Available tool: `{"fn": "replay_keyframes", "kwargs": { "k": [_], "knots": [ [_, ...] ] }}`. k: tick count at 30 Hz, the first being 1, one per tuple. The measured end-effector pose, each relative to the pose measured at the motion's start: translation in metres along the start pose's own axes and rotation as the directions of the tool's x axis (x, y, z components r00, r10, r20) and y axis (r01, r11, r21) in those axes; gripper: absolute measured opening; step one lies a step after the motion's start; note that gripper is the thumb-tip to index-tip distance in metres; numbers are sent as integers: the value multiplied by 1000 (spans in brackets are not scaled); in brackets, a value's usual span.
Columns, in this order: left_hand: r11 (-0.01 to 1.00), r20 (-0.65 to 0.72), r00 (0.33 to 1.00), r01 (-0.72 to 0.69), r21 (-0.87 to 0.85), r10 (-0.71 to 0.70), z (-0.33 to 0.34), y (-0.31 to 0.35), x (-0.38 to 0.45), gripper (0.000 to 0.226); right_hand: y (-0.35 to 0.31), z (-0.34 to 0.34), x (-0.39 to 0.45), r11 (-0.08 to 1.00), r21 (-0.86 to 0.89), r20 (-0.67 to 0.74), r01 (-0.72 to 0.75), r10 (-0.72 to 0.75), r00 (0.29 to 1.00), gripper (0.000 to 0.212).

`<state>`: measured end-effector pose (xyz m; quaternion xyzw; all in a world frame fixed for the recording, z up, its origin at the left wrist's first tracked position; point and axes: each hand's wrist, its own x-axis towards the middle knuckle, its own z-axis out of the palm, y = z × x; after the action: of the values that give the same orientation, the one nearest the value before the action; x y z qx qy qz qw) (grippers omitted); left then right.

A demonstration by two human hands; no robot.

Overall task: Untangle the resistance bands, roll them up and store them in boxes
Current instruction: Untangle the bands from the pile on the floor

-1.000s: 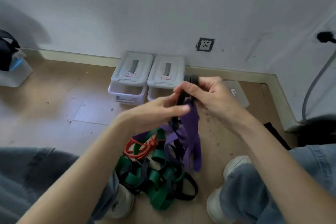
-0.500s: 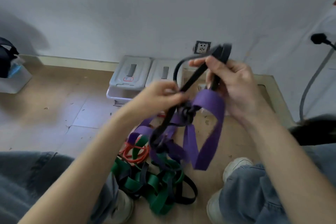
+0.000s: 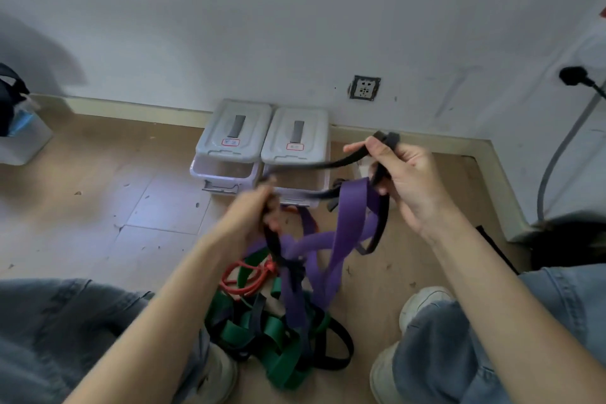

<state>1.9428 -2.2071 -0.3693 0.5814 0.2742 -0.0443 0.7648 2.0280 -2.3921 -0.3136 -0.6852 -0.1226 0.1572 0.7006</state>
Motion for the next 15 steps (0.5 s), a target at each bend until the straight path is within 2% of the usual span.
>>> {"fn": "replay_keyframes", "kwargs": {
  "k": [1,2,3,4,5,6,7,8,9,10,11,12,14,15],
  "knots": [
    [996,66,995,-69,-63,74,0,29,-8,43,2,-6,5,990,-128,-13,-64,63,998,23],
    [989,166,976,-136,-55,144,3,59,-20,45,3,-10,8,938,-317,-12,-138,141,990,27],
    [980,267,944,-200,-12,196,8,84,-33,44,6,-13,9,823,-532,-5,-198,230,973,34],
    [968,348,910,-250,33,224,14,103,-45,42,7,-14,8,670,-714,5,-205,297,955,41],
    [955,404,887,-284,89,226,20,115,-54,40,8,-13,7,548,-820,21,-166,318,948,43],
    [940,436,875,-304,156,211,26,121,-61,38,5,-11,5,536,-838,67,-99,283,957,34],
    [923,456,869,-319,215,194,33,122,-67,34,2,-9,3,609,-793,141,-21,217,966,17],
    [904,469,863,-337,263,185,38,120,-70,27,-7,-6,-1,721,-691,250,60,161,955,21],
    [884,479,860,-354,307,178,41,116,-69,19,-15,-3,-4,842,-524,401,126,114,909,39],
    [861,484,859,-367,352,168,42,112,-68,14,-19,-1,-6,925,-356,532,131,85,842,49],
    [831,486,859,-383,403,160,42,109,-65,11,-21,1,-9,961,-246,608,130,49,792,49],
    [792,483,862,-401,460,156,40,106,-61,11,-22,4,-12,969,-209,632,134,29,774,41],
    [699,452,876,-430,572,168,35,96,-50,10,-25,11,-17,969,-203,553,140,-4,833,16],
    [647,427,886,-435,626,181,32,88,-43,13,-25,11,-17,978,-172,499,120,-19,867,14]
  ]
}}
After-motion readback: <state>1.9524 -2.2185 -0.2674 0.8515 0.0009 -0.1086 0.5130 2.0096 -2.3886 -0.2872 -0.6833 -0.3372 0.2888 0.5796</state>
